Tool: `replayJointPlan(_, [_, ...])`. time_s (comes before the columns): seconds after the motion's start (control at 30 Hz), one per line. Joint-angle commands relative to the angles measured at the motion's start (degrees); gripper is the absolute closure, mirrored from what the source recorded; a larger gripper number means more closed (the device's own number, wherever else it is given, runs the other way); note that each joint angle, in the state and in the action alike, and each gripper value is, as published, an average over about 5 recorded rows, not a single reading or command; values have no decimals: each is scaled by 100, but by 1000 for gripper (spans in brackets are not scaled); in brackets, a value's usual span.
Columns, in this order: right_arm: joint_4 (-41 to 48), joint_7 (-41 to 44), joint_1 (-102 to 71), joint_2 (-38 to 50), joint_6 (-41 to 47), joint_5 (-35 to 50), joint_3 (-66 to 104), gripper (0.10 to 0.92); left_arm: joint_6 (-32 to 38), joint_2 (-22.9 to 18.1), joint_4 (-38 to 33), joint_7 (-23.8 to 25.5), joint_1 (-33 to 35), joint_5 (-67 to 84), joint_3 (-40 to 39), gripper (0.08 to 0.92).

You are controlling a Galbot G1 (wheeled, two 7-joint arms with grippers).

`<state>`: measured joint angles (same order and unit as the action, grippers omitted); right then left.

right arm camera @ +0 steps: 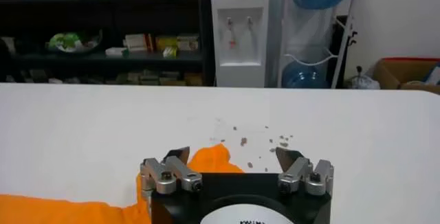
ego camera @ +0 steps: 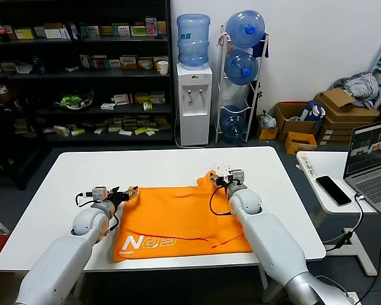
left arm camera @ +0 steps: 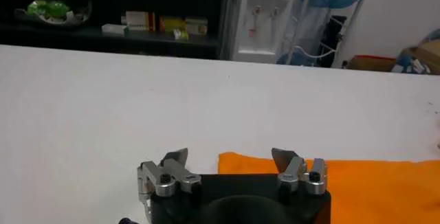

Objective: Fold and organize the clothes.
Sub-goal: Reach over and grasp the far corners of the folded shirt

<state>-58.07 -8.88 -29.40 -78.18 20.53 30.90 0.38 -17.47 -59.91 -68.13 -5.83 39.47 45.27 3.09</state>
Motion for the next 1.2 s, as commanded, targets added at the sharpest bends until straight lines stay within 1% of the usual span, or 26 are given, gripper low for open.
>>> replayJointPlan(0.03, [795, 124, 355, -331, -4, -126, -92, 203, 21, -173, 555, 80, -352, -76, -253, 177])
replayJointPlan(0.13, [894, 206, 340, -322, -10, -154, -62, 206, 43, -193, 567, 62, -347, -135, -310, 177])
replayJointPlan(0.2, [906, 246, 320, -302, 38, -121, -59, 224, 58, -202, 579, 49, -339, -196, -334, 177])
replayJointPlan(0.3, [901, 290, 283, -279, 139, -29, -44, 286, 81, -210, 598, 42, -318, -299, -359, 192])
replayJointPlan(0.37, [887, 320, 261, -267, 183, 15, -36, 344, 95, -219, 618, 43, -305, -357, -369, 229])
replayJointPlan(0.73, [787, 420, 223, -204, 115, 125, -70, 656, 351, -252, 696, 80, -243, -526, -356, 545])
replayJointPlan(0.97, [393, 405, 54, -27, -427, 125, -63, 857, 697, -182, 309, 85, 58, -629, -198, 744])
replayJointPlan(1.07, [-28, 361, -106, 143, -670, 125, -53, 898, 825, -106, -60, 74, 315, -807, -14, 830])
replayJointPlan(1.13, [-435, 311, -265, 285, -759, 149, -49, 900, 885, -30, -387, 60, 524, -893, 101, 877])
replayJointPlan(1.2, [-911, 233, -473, 458, -725, 194, -40, 900, 928, 60, -748, 40, 740, -936, 205, 897])
